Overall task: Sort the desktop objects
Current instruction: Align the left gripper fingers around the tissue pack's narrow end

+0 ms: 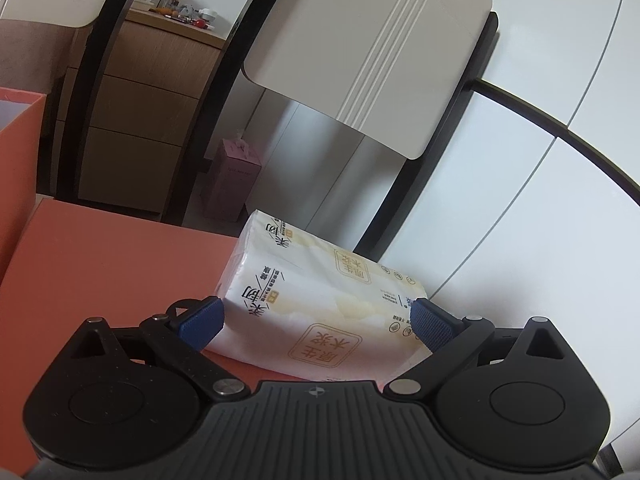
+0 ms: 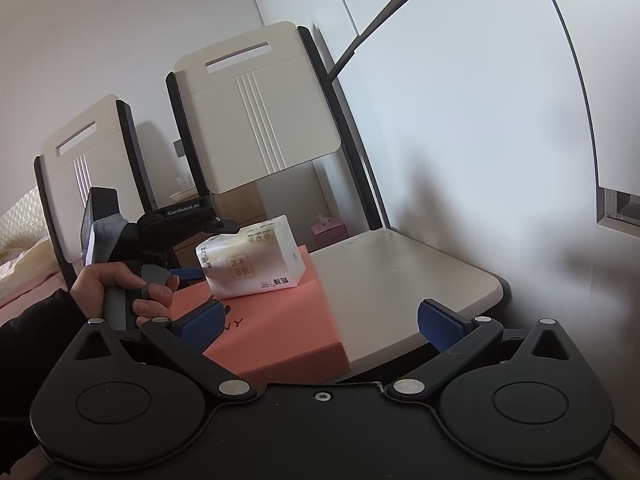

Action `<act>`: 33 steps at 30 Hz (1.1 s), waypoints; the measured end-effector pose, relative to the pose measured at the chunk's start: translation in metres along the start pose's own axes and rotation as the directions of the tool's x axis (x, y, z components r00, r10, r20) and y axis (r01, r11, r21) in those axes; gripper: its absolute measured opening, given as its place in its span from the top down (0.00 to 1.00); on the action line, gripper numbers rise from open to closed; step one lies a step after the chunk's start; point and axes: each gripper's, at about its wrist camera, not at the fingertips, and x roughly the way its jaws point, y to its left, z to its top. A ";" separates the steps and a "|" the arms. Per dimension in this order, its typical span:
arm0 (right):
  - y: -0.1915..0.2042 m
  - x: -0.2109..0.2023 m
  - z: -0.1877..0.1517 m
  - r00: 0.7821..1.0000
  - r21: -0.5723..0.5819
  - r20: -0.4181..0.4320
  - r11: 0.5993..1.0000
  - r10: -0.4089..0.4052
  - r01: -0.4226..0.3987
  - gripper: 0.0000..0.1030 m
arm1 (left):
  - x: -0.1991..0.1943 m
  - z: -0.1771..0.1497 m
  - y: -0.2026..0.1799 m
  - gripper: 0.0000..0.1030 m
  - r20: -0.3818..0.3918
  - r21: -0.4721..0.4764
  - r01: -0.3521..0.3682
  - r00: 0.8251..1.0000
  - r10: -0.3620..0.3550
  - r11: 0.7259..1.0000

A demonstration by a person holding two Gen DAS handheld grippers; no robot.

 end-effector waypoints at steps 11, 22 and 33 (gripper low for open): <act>-0.004 -0.004 -0.004 1.000 0.018 0.001 1.000 -0.021 0.021 0.01 | -0.007 -0.015 0.004 0.02 -0.037 0.022 0.087 0.996 -0.086 0.996; -0.013 -0.002 -0.008 1.000 0.042 -0.008 0.999 -0.022 0.023 0.01 | -0.021 -0.017 -0.001 0.02 0.002 0.115 0.052 0.999 -0.053 0.992; -0.025 -0.007 -0.005 0.999 0.052 0.007 0.997 -0.050 0.050 0.01 | 0.012 0.025 0.009 0.02 0.030 0.085 0.001 1.000 -0.004 0.996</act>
